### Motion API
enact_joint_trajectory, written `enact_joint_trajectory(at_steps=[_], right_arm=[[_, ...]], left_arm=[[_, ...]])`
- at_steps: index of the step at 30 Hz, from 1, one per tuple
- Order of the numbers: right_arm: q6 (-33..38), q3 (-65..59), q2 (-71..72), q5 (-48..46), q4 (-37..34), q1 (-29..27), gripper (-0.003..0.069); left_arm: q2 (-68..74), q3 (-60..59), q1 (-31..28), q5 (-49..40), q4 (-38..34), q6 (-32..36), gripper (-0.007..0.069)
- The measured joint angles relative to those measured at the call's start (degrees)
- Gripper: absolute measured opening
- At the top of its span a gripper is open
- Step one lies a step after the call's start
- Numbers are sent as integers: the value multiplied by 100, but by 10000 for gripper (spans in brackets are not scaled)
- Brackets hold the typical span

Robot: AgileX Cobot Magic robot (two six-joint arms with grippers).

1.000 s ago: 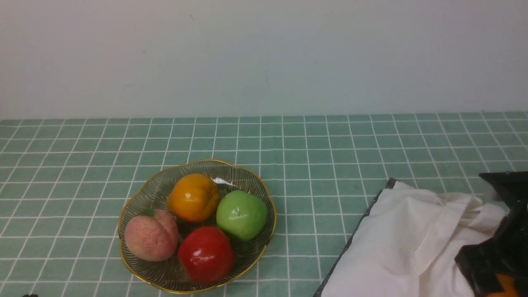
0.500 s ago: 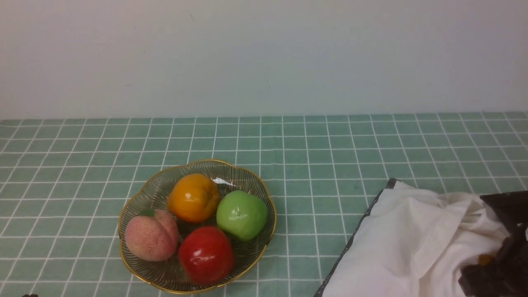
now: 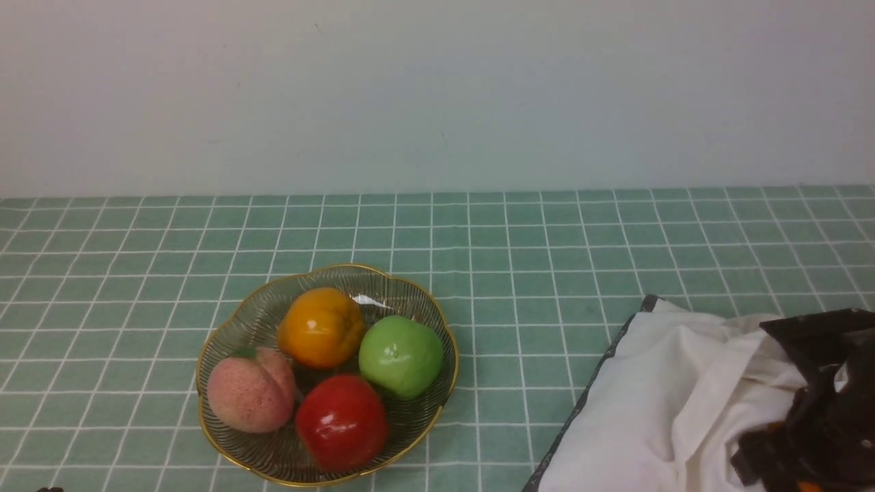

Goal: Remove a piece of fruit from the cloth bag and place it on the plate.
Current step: Use the right arm to grab a mango from the bag

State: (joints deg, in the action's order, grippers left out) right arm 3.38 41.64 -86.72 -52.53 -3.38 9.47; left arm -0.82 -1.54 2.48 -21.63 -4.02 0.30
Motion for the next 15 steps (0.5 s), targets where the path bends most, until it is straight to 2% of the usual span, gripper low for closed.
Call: enact_joint_trajectory(at_steps=[2,12,15], right_arm=[[-8,6,0,-71,0,0,498],[-879,358,382,-1436,749,0,498],[-961,383,686,-1589,834,0,498]], left_arm=[[0,0,0,0,0,0,-8],[0,0,0,0,0,0,-8],[0,0,0,0,0,0,-8]])
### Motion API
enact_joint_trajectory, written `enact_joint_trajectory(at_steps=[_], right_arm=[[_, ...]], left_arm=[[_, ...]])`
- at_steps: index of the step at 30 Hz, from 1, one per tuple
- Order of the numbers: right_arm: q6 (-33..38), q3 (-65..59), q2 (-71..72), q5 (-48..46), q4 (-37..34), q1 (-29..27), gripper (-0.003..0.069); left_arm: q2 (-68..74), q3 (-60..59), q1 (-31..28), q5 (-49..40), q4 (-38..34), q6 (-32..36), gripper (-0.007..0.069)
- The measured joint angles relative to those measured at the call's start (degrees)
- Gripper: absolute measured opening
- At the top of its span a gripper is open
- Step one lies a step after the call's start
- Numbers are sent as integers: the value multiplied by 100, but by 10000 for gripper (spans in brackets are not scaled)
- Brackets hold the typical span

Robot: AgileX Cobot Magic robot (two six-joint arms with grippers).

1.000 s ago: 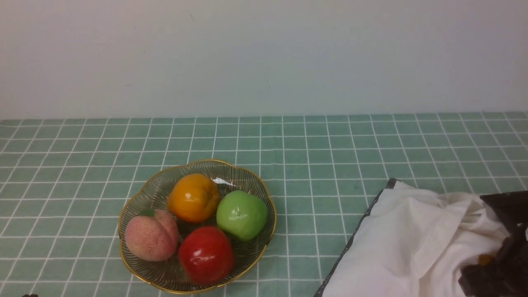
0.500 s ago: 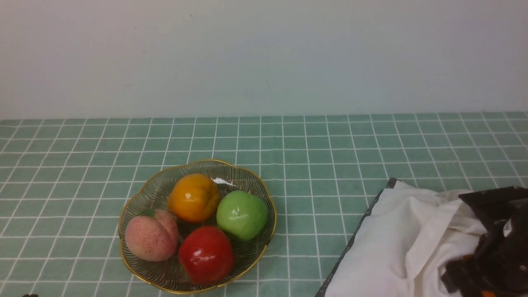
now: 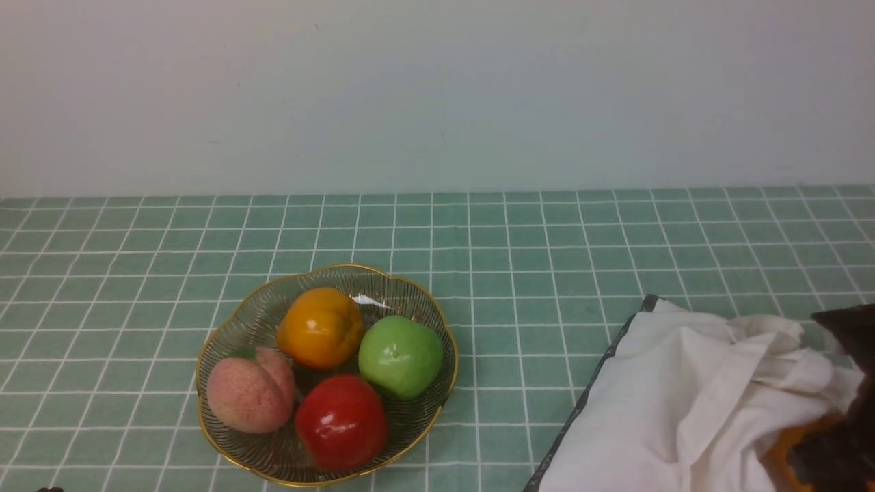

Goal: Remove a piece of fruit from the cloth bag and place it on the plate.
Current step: Use the right arm to grab a mango from the bag, then use the right arm to put the mango into the empty plate on the left

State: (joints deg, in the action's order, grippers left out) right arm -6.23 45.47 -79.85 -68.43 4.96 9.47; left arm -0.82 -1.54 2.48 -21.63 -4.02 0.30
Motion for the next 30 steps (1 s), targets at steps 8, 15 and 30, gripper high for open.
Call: enact_joint_trajectory(at_steps=[8,15,30], right_arm=[[112,13,1377,-178,-397,0,498],[623,13,2556,-285,-1036,0,495],[1970,695,2306,-73,-3417,7,495]], left_arm=[[0,0,0,0,0,0,-8],[0,0,0,0,0,0,-8],[0,0,0,0,0,0,-8]])
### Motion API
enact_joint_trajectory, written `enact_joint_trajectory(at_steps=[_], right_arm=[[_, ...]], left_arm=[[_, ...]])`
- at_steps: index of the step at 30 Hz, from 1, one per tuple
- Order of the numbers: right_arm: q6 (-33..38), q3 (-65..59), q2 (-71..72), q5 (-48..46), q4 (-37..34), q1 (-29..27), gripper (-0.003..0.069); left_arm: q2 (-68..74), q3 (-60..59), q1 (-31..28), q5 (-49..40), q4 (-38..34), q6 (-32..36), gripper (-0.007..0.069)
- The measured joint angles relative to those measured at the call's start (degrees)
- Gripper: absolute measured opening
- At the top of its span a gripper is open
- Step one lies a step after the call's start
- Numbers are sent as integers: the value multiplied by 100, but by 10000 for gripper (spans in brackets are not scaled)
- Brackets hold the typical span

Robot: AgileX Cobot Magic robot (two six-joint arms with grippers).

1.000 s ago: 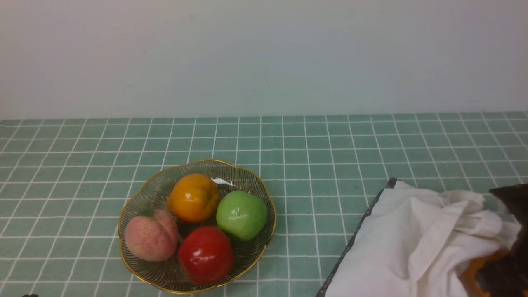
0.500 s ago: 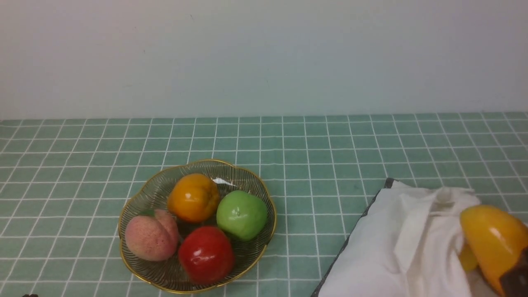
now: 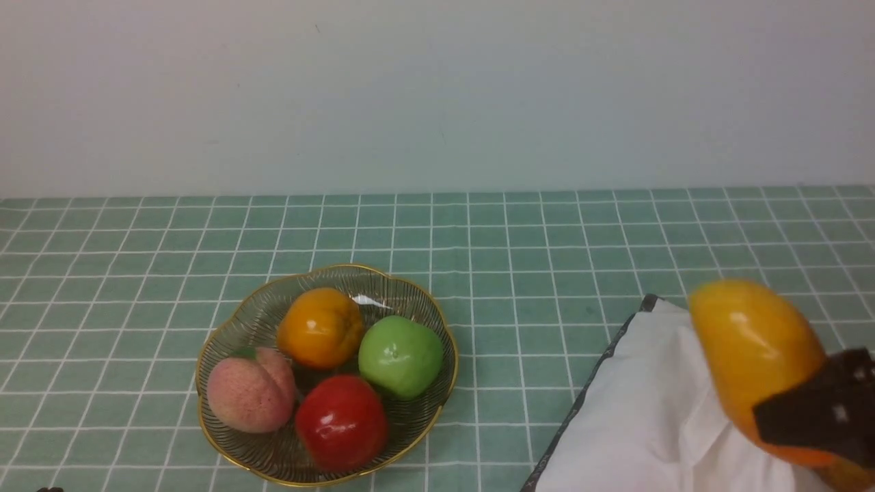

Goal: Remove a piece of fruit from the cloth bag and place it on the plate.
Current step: Use the right arm to put the mango into the empty plate on the left

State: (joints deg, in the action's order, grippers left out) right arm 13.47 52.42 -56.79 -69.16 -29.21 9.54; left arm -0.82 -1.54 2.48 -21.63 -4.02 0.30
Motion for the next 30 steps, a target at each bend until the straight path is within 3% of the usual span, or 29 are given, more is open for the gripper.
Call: enact_joint_trajectory(at_steps=[4,6,9,12,17,22,30], right_arm=[[444,368,-461,96,-608,249,495],[489,715,-944,205,-619,700,495],[273,1151,-1459,335,-338,1319,495],[-279,1845,-2398,515,419,2351,495],[-1050,3125,-3911,644,1422,3215,495],[-1315,4255,-5097,638,1918,3546,495],[-1347,5458,-6336,623,1955,3633,495]], left_arm=[[0,0,0,0,0,0,-8],[0,0,0,0,0,0,-8],[0,0,0,0,0,0,-8],[0,0,0,0,0,0,-8],[0,0,0,0,0,0,-8],[0,0,0,0,0,0,-8],[0,0,0,0,0,0,-8]])
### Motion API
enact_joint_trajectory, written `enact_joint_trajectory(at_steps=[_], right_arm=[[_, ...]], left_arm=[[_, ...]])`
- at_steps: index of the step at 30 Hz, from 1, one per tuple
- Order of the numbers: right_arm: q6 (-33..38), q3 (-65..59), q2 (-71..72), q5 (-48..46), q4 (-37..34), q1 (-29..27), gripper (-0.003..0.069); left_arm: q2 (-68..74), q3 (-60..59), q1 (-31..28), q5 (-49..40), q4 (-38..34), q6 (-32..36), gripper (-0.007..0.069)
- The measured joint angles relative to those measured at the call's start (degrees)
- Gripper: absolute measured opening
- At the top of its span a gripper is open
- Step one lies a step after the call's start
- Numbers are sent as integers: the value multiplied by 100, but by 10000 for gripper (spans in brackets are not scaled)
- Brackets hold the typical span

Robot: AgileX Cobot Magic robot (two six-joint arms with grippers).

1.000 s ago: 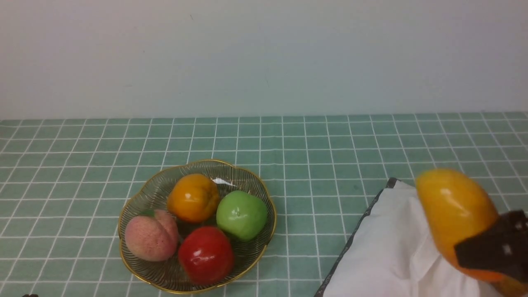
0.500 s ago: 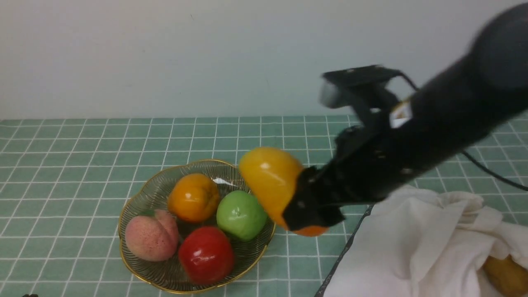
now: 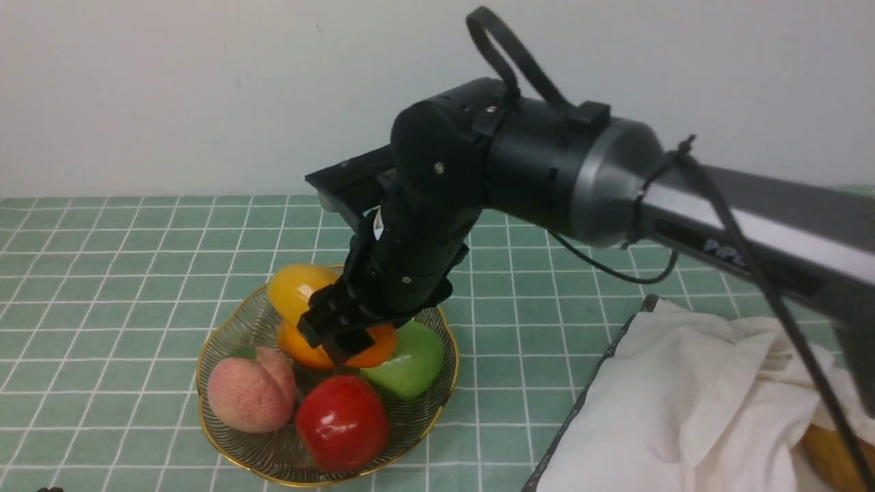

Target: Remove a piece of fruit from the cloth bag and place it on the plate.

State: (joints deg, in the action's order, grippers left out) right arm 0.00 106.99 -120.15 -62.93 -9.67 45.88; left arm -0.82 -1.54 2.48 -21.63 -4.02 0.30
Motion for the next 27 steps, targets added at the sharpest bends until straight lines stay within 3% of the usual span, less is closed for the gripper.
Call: enact_joint_trajectory(at_steps=[5,12,17,19,23,27], right_arm=[[0,378,-417,7,-96,6,495],[0,670,-454,-420,-109,6,631],[0,1181,-454,-805,19,6,644],[-36,1460,-390,-814,247,6,603],[-229,1580,242,-860,910,9,377],[-427,1400,1400,-894,1411,9,77]], left_arm=[[0,0,0,0,0,0,-8],[0,0,0,0,0,0,-8],[0,0,0,0,0,0,-8],[0,0,0,0,0,0,-8],[0,0,0,0,0,0,-8],[0,0,0,0,0,0,-8]])
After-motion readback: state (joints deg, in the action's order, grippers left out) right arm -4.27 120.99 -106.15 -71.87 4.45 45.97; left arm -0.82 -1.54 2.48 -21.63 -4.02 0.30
